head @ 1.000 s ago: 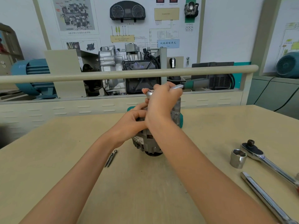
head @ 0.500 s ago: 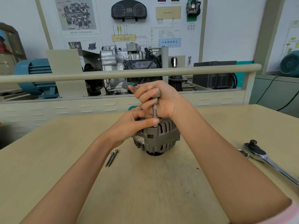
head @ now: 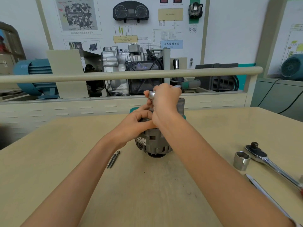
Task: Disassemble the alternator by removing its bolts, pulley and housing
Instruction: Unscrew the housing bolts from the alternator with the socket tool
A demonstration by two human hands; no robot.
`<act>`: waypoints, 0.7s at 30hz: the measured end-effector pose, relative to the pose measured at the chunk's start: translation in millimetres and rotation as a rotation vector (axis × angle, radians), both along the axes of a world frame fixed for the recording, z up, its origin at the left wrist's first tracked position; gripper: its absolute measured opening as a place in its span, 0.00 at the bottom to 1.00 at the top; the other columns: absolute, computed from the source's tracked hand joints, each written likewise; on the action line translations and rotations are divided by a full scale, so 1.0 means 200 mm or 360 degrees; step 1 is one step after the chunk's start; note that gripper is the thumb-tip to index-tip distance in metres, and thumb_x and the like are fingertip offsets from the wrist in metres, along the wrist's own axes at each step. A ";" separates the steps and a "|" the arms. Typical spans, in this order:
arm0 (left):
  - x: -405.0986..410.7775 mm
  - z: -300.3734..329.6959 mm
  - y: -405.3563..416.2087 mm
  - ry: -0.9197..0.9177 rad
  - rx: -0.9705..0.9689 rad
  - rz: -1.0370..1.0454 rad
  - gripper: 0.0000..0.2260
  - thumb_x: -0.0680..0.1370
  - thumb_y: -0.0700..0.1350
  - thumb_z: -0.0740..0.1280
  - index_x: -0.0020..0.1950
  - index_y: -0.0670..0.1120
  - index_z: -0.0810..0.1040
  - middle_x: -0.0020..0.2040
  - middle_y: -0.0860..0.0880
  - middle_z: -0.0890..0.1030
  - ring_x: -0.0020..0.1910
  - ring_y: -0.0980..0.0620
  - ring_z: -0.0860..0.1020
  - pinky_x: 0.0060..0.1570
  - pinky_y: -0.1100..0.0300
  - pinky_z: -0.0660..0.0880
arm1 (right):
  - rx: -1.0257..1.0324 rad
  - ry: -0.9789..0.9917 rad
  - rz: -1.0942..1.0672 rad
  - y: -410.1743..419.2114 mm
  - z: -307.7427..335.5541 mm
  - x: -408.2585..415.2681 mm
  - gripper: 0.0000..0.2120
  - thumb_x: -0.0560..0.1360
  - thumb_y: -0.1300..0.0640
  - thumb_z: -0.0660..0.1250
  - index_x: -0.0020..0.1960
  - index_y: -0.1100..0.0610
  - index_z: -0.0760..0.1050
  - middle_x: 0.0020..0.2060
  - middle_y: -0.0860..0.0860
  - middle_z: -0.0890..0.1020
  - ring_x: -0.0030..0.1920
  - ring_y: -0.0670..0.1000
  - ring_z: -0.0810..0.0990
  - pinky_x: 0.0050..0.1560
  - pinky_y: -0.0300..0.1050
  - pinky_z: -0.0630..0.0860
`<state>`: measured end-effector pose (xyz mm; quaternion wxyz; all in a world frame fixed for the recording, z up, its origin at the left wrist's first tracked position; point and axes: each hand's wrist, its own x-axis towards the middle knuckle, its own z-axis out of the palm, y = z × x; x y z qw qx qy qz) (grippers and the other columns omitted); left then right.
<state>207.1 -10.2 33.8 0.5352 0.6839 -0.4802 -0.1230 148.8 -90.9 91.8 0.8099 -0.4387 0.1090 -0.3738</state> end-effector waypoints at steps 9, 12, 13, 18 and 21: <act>-0.01 0.01 0.02 -0.0054 -0.0008 -0.0113 0.05 0.68 0.52 0.70 0.35 0.56 0.85 0.45 0.62 0.78 0.47 0.64 0.77 0.47 0.69 0.74 | 0.0002 0.0412 0.1652 -0.19 0.07 0.02 0.10 0.75 0.62 0.55 0.48 0.64 0.74 0.20 0.45 0.69 0.15 0.41 0.66 0.20 0.29 0.55; 0.00 0.00 0.01 -0.0008 -0.0091 -0.0146 0.05 0.68 0.50 0.70 0.35 0.56 0.86 0.43 0.66 0.78 0.47 0.65 0.78 0.47 0.71 0.74 | 0.0142 0.0324 0.1704 -0.20 0.06 0.03 0.09 0.73 0.62 0.57 0.50 0.64 0.73 0.21 0.46 0.71 0.17 0.41 0.68 0.19 0.30 0.58; 0.01 0.00 0.01 0.0003 -0.0106 -0.0159 0.05 0.68 0.49 0.70 0.37 0.56 0.86 0.46 0.65 0.79 0.50 0.65 0.78 0.48 0.70 0.74 | 0.0187 0.0271 0.1696 -0.20 0.05 0.03 0.09 0.73 0.63 0.57 0.49 0.64 0.72 0.22 0.46 0.71 0.17 0.41 0.69 0.18 0.30 0.59; 0.01 -0.01 0.01 0.0034 -0.0135 -0.0184 0.07 0.68 0.50 0.70 0.43 0.55 0.86 0.52 0.66 0.79 0.56 0.65 0.77 0.52 0.71 0.73 | 0.0292 0.0156 0.1549 -0.19 0.04 -0.01 0.07 0.75 0.63 0.56 0.45 0.62 0.72 0.22 0.45 0.71 0.18 0.41 0.69 0.17 0.31 0.61; 0.01 -0.01 0.01 0.0043 -0.0104 -0.0156 0.10 0.65 0.54 0.72 0.44 0.56 0.87 0.64 0.63 0.74 0.64 0.61 0.73 0.60 0.60 0.74 | 0.0242 0.0173 0.0888 -0.11 0.03 -0.03 0.09 0.78 0.65 0.52 0.43 0.59 0.69 0.22 0.47 0.72 0.18 0.42 0.69 0.17 0.31 0.59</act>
